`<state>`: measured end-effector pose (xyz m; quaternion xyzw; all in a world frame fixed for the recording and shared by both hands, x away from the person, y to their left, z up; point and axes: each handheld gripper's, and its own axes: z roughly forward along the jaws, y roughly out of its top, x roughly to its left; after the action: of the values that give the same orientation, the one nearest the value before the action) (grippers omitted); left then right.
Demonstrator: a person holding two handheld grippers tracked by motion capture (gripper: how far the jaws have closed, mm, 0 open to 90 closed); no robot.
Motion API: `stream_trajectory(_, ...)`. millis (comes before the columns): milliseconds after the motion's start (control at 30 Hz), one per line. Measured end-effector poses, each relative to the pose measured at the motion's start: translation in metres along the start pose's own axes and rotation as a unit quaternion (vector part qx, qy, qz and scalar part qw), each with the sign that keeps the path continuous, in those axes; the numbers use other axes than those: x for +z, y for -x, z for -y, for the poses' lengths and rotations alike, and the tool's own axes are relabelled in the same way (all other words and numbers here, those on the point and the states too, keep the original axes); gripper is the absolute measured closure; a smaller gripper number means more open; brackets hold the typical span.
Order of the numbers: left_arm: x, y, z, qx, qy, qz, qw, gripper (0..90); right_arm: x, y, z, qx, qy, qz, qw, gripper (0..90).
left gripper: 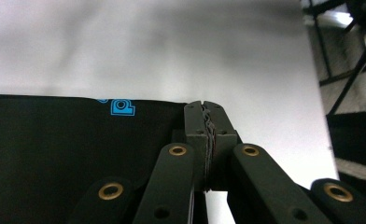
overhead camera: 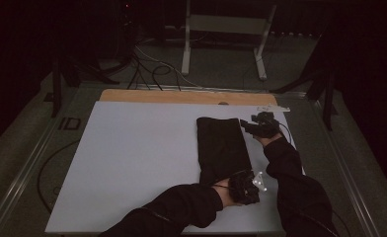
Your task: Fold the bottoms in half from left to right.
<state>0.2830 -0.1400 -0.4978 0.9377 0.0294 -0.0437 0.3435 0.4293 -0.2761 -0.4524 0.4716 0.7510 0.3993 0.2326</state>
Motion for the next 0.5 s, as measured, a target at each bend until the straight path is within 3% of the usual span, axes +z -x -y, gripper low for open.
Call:
stream_trajectory(200,-0.028,-0.005,0.002,-0.006,0.032,-0.002,0.9995,79.0,0.000,0.001,0.003,0.002,-0.003,-0.006,1.0000,36.1)
stream_trajectory(500,-0.060,-0.019,0.016,-0.024,0.056,-0.015,0.9980,68.0,0.002,-0.001,0.004,0.011,-0.002,-0.017,0.9998,27.7)
